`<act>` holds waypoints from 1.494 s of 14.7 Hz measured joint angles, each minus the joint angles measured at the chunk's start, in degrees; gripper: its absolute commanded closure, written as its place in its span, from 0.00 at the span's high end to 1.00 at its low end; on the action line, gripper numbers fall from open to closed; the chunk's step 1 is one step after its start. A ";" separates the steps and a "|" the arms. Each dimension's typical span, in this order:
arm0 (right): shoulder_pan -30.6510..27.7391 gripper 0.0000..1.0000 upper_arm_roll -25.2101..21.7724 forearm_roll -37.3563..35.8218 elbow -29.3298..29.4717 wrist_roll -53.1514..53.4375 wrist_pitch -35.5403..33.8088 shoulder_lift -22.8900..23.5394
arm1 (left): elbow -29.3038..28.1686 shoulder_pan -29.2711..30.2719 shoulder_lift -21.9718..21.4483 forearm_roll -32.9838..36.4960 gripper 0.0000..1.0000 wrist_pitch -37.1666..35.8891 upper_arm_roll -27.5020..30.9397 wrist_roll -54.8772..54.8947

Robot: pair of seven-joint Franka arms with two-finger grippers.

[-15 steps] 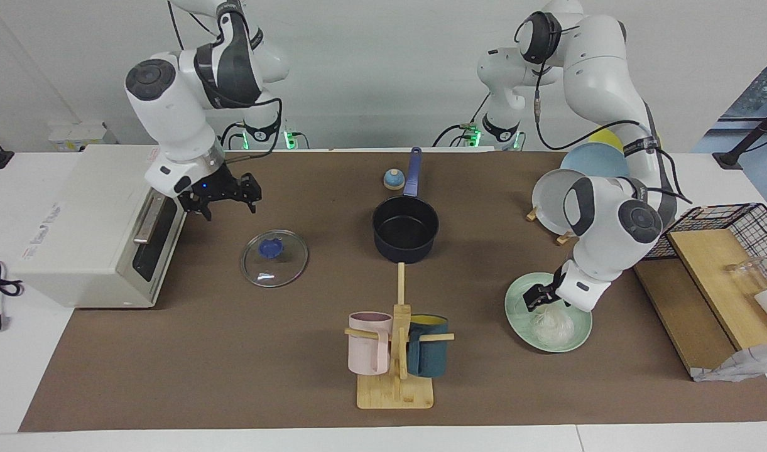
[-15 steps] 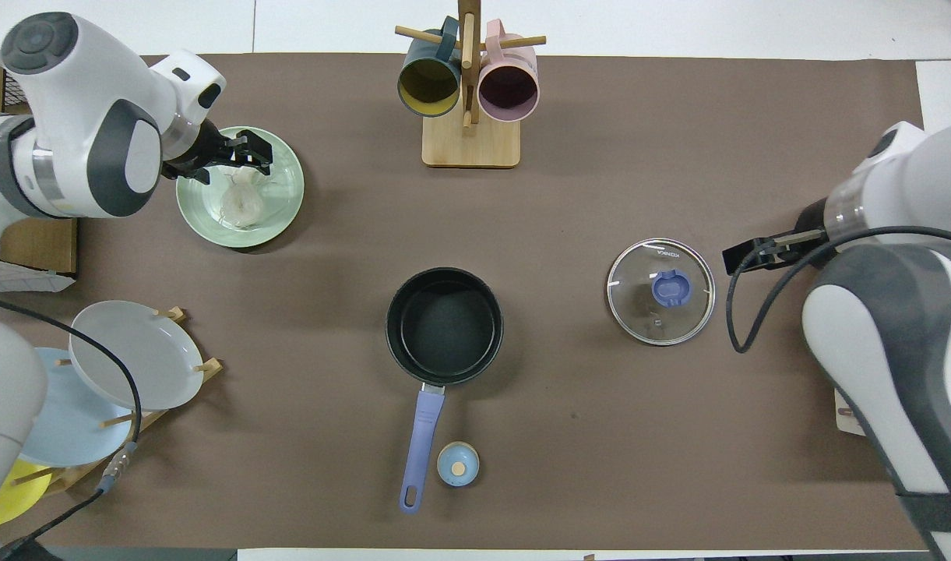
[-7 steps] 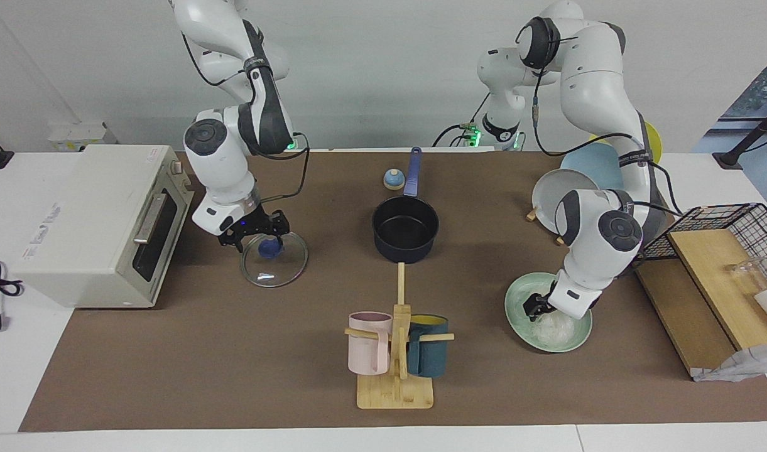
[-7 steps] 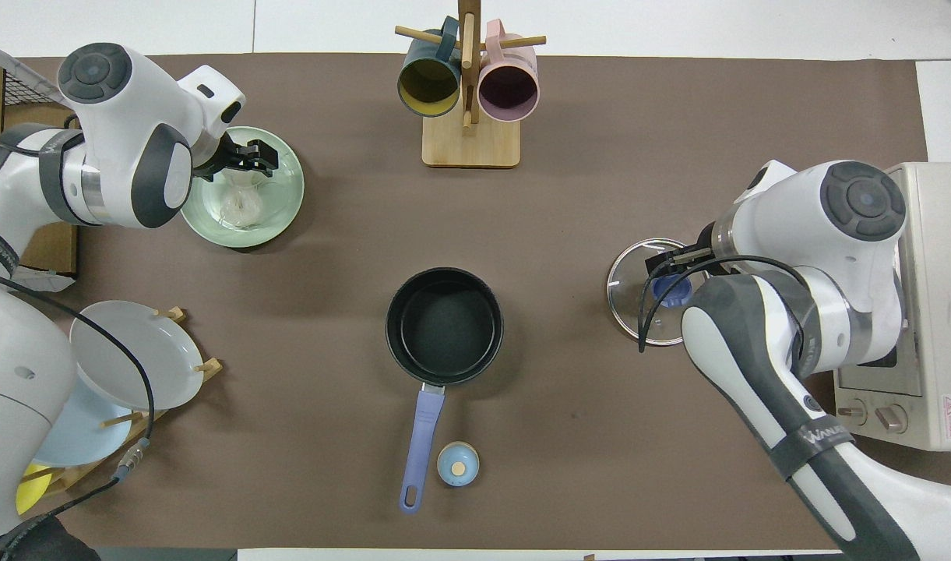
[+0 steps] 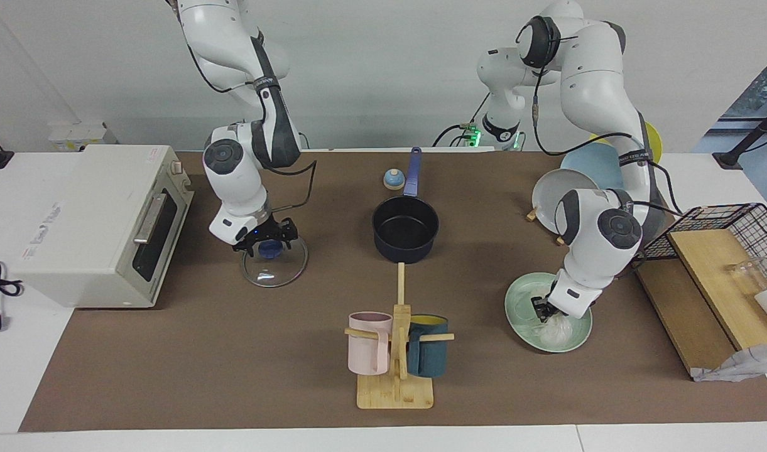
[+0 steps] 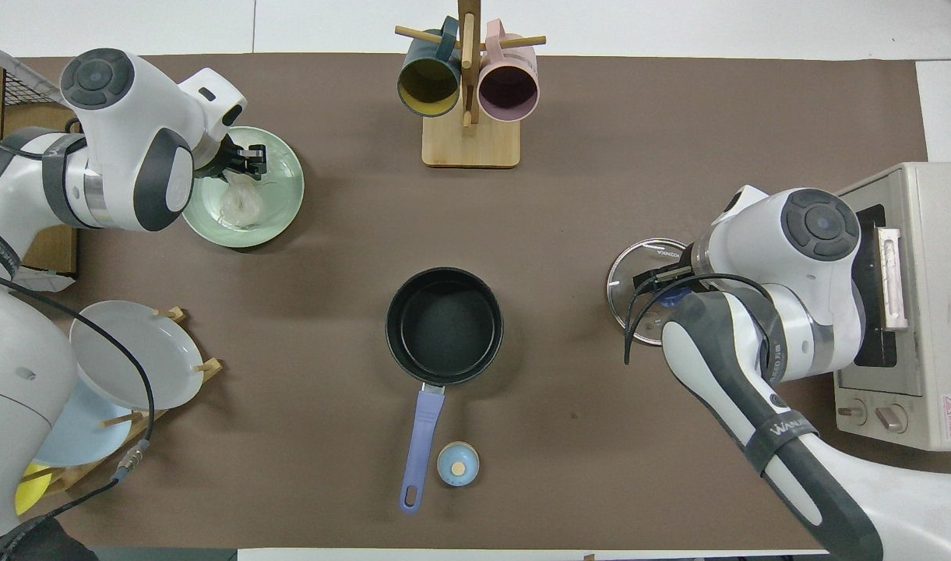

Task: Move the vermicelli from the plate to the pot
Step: 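Grasp the vermicelli with the left gripper and lift it off the plate, then carry the vermicelli over the saucepan with the left gripper and release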

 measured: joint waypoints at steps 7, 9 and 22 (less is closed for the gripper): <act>0.29 0.86 0.00 0.00 -1.17 -0.01 0.03 0.03 | 11.32 -2.81 -11.82 -10.22 0.00 -27.77 -2.04 -11.31; 0.30 0.76 0.00 0.00 -1.35 -0.06 0.03 0.03 | 10.79 -7.82 -18.34 -12.08 0.00 -31.49 -3.16 -20.66; 0.40 0.51 -0.01 0.00 1.73 -1.17 -4.36 0.02 | -26.33 -27.35 -25.90 -14.98 0.00 -2.52 -3.67 -33.99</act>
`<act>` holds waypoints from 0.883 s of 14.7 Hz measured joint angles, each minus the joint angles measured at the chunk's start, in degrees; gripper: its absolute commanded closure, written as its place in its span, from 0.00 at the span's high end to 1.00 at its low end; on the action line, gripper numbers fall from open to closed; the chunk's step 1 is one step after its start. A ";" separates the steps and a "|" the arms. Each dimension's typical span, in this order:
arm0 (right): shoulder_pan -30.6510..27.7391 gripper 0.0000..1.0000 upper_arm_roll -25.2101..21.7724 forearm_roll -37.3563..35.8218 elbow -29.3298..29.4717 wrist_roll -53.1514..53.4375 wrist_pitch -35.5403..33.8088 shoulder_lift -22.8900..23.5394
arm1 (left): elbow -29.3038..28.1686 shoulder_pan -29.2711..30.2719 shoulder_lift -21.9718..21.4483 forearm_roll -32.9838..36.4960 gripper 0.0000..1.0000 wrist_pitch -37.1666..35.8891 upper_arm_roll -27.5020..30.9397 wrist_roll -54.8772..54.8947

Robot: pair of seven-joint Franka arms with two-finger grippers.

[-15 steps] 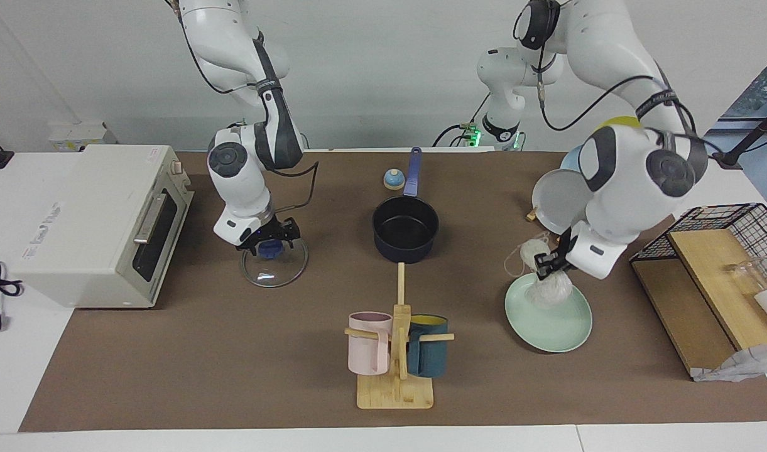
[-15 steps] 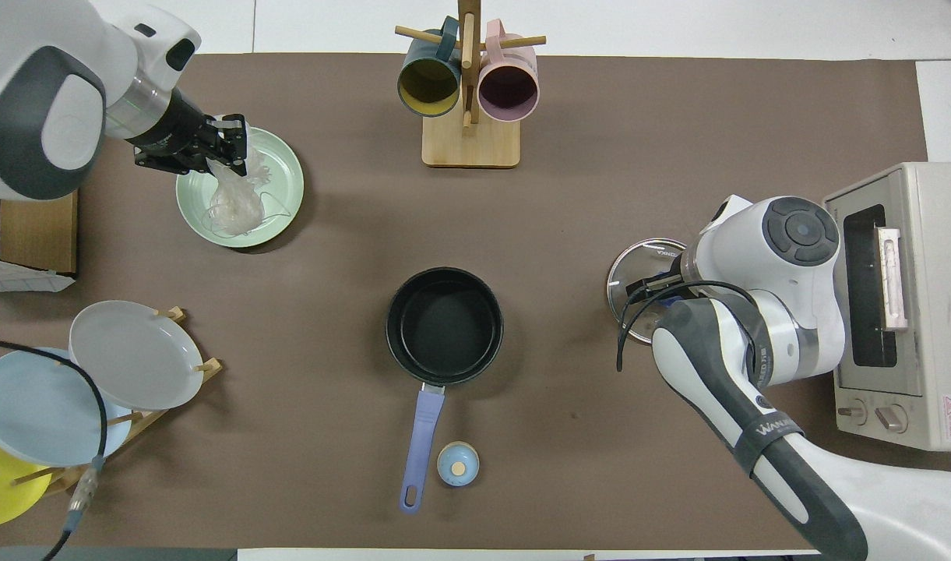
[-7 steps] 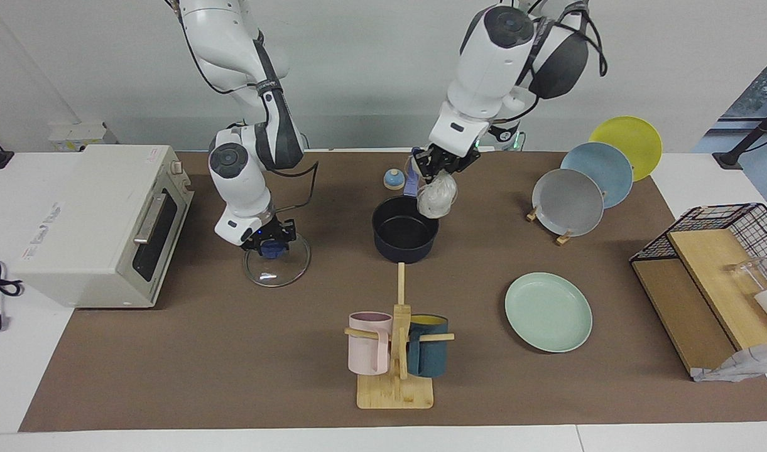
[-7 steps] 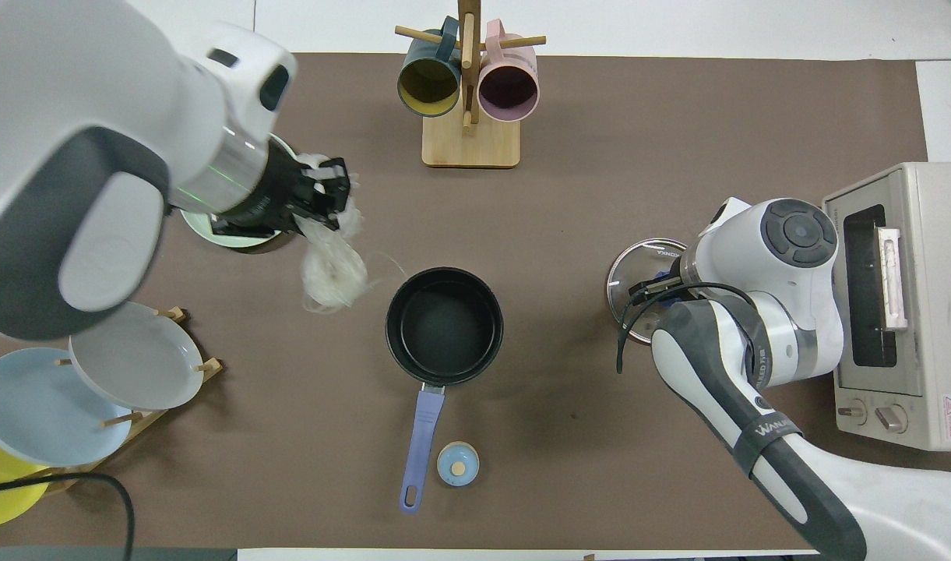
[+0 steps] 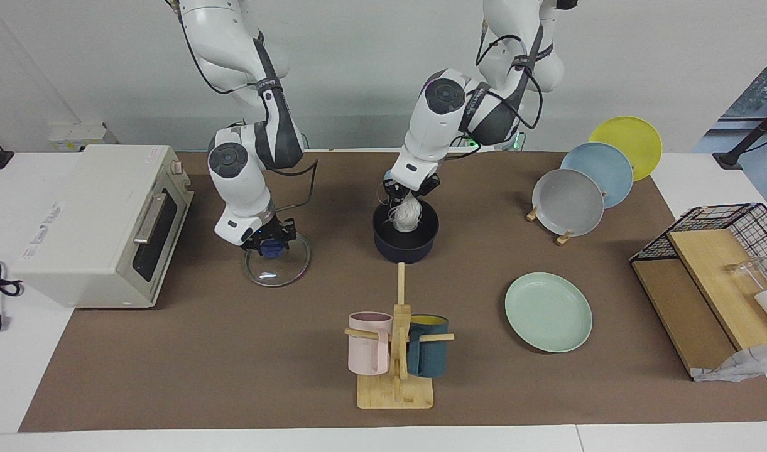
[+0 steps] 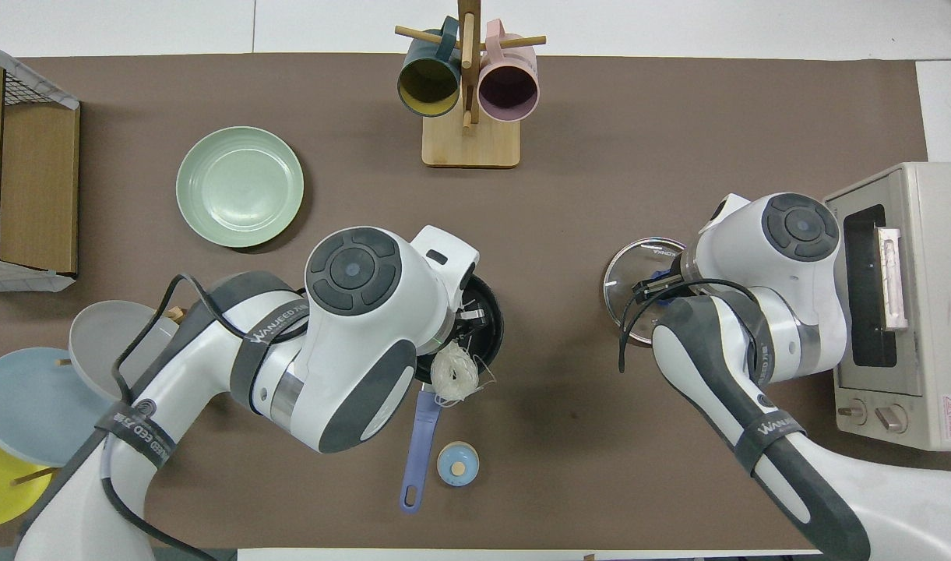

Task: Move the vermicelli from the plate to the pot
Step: 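Carry the vermicelli over the saucepan with the left gripper and release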

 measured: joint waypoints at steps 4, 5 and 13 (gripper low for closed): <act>0.05 0.51 0.01 0.00 8.35 0.00 -10.03 -0.11 | -2.07 -0.10 2.05 0.00 0.00 5.10 0.42 0.37; 0.07 0.51 0.01 0.00 10.44 0.00 -12.40 -0.15 | -2.08 -0.10 2.97 0.00 0.00 6.45 0.61 0.92; 5.60 0.50 0.51 0.04 19.45 7.68 -20.17 -0.22 | 0.14 0.42 6.49 0.00 1.00 8.32 1.91 5.03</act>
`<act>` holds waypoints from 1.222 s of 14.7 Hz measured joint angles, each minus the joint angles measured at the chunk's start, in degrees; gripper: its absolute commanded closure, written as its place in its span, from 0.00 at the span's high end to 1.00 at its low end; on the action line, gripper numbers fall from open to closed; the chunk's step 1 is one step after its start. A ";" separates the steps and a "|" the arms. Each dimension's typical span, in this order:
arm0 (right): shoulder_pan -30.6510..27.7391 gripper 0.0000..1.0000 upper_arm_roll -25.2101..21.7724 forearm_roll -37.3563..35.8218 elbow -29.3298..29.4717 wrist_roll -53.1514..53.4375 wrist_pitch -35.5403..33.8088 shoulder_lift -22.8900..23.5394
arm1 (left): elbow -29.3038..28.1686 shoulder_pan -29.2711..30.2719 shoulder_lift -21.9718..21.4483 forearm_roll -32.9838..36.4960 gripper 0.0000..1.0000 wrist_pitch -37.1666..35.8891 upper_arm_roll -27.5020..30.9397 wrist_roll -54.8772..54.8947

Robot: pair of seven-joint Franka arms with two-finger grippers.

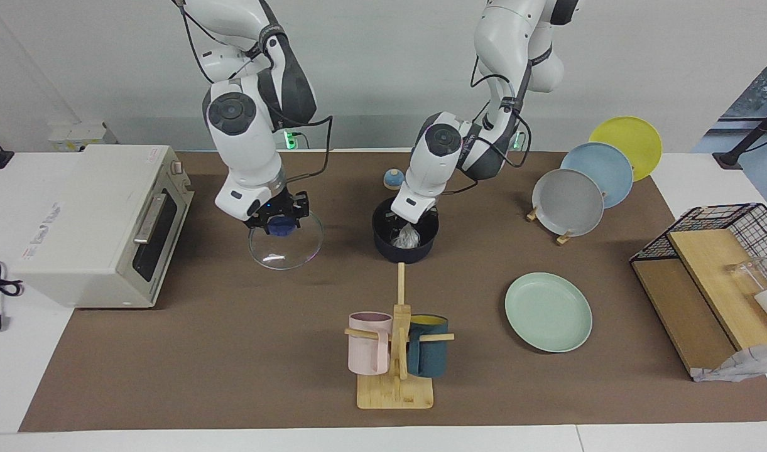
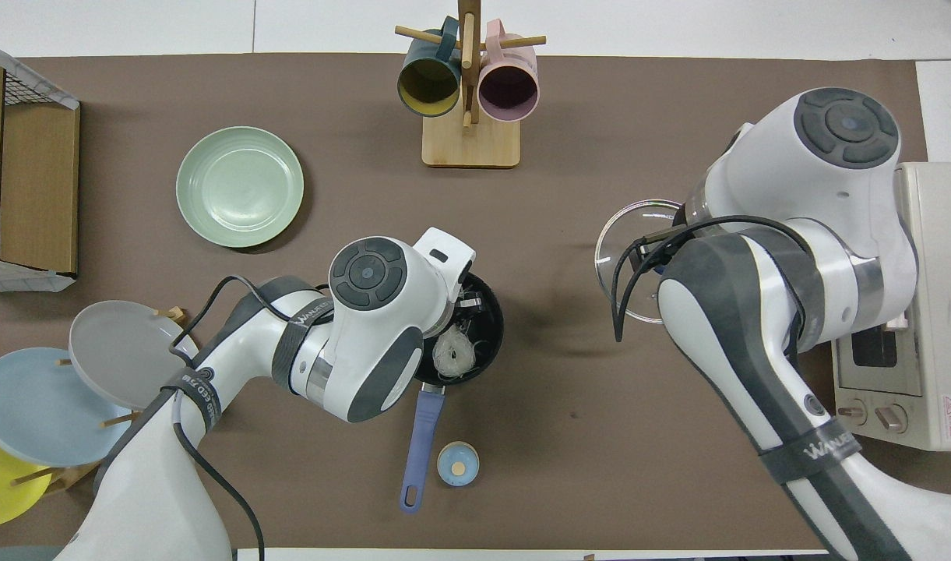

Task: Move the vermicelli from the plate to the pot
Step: 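Carry the vermicelli over the saucepan with the left gripper and release, then retract the left gripper while the right gripper carries the lid over the saucepan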

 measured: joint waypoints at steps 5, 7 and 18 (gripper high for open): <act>3.88 0.33 0.22 0.39 1.07 7.77 0.08 0.17 | 17.52 9.49 -4.69 3.12 1.00 -25.56 1.90 8.23; 7.44 0.33 0.33 0.65 1.43 14.43 1.36 0.24 | 21.52 16.22 -7.68 3.63 1.00 -31.43 2.24 15.98; 24.68 0.33 0.60 1.82 7.28 38.53 5.78 9.62 | 16.88 27.38 -13.70 7.79 1.00 -37.52 1.92 33.84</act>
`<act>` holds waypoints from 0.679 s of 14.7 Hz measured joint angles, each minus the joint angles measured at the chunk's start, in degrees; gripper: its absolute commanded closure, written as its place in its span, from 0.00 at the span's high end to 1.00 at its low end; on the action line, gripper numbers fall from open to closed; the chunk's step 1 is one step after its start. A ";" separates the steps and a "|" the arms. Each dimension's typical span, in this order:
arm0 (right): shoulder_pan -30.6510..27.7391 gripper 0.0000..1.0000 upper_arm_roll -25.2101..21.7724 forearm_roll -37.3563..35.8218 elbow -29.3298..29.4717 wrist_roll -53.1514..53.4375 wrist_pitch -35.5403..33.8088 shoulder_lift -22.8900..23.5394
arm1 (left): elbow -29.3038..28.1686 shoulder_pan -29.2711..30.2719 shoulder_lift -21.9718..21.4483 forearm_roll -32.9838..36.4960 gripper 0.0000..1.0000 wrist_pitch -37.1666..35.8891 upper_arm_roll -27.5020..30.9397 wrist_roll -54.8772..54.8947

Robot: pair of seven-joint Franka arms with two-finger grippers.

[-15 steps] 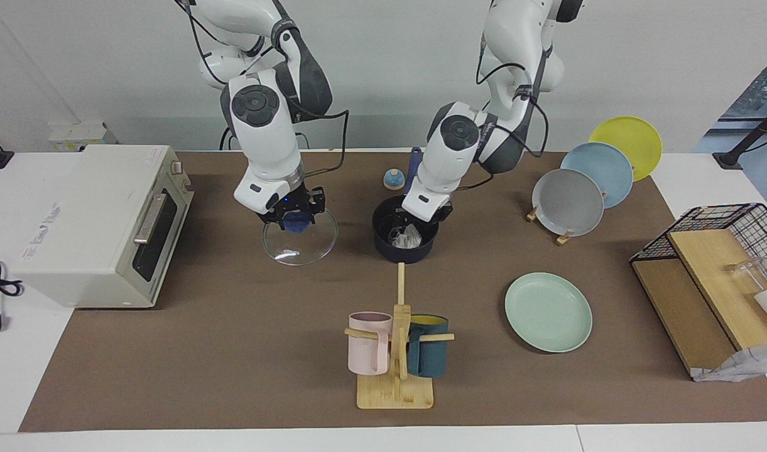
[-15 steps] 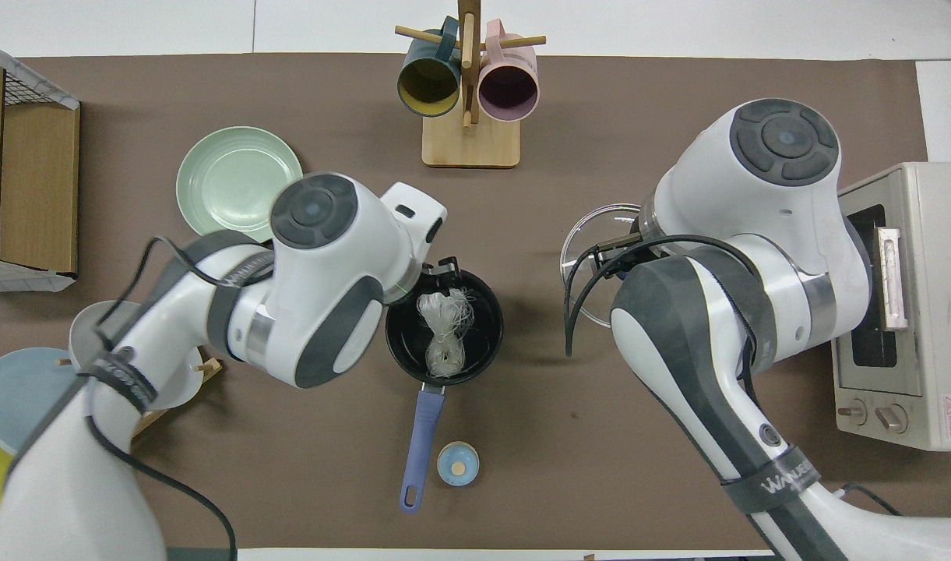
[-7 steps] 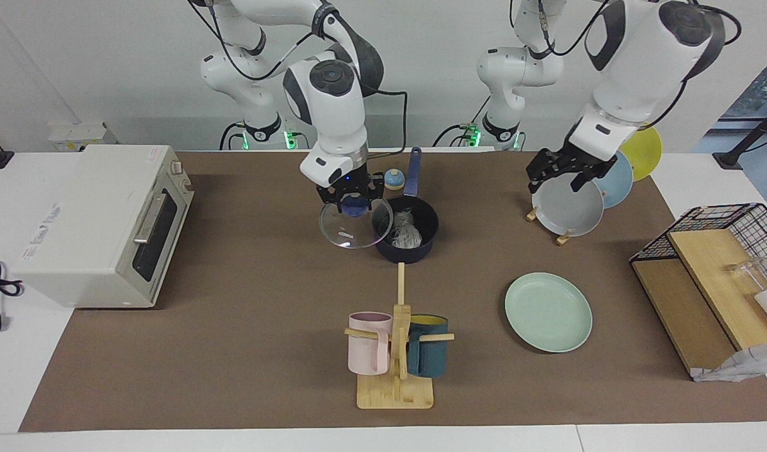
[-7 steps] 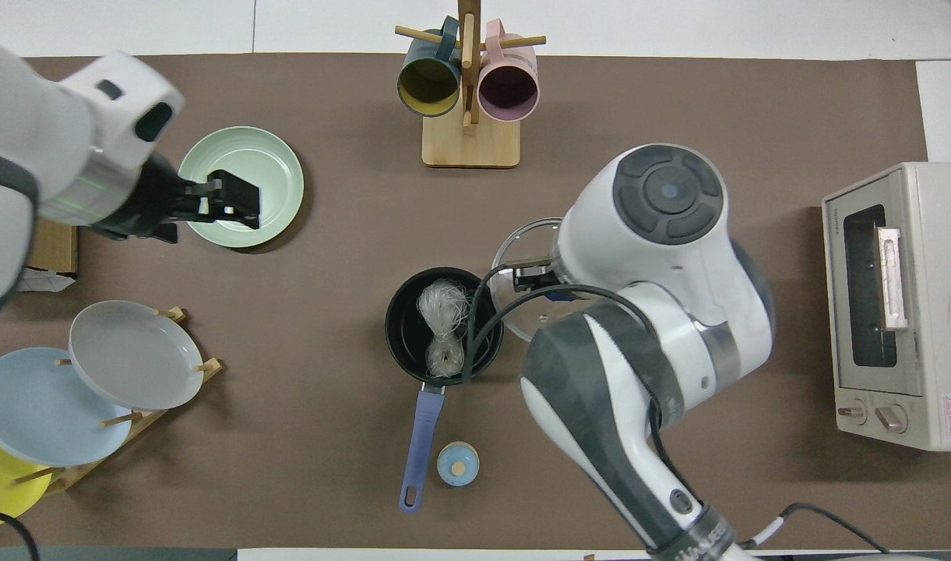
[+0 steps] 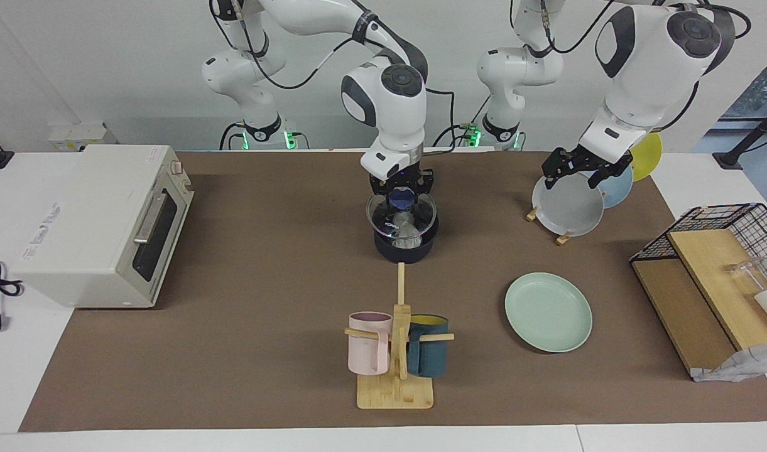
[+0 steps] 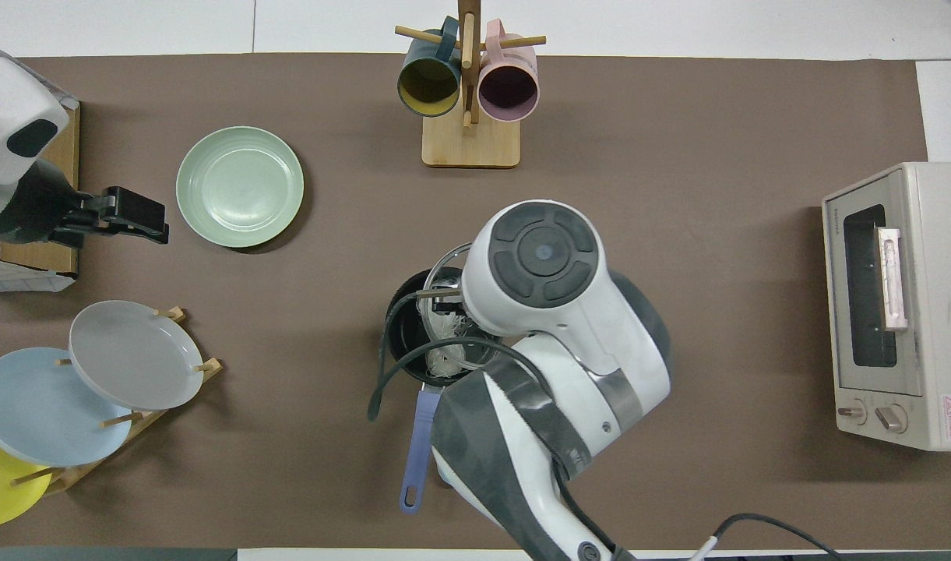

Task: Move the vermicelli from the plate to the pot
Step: 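Retract the left gripper while the right gripper carries the lid over the saucepan, then lower the glass lid onto the saucepan with the right gripper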

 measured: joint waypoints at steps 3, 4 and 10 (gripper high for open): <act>1.73 0.33 -0.01 -1.00 0.38 1.55 0.07 1.84 | -0.04 -0.01 -0.66 0.01 1.00 0.08 -0.04 0.00; 1.71 0.33 -0.12 -1.02 0.47 1.55 0.07 1.88 | 0.07 -0.01 -0.96 0.02 1.00 0.06 0.10 0.00; 1.01 0.33 -0.50 -1.16 0.52 1.55 0.80 2.06 | 0.12 0.01 -4.59 0.43 1.00 -3.22 0.83 0.00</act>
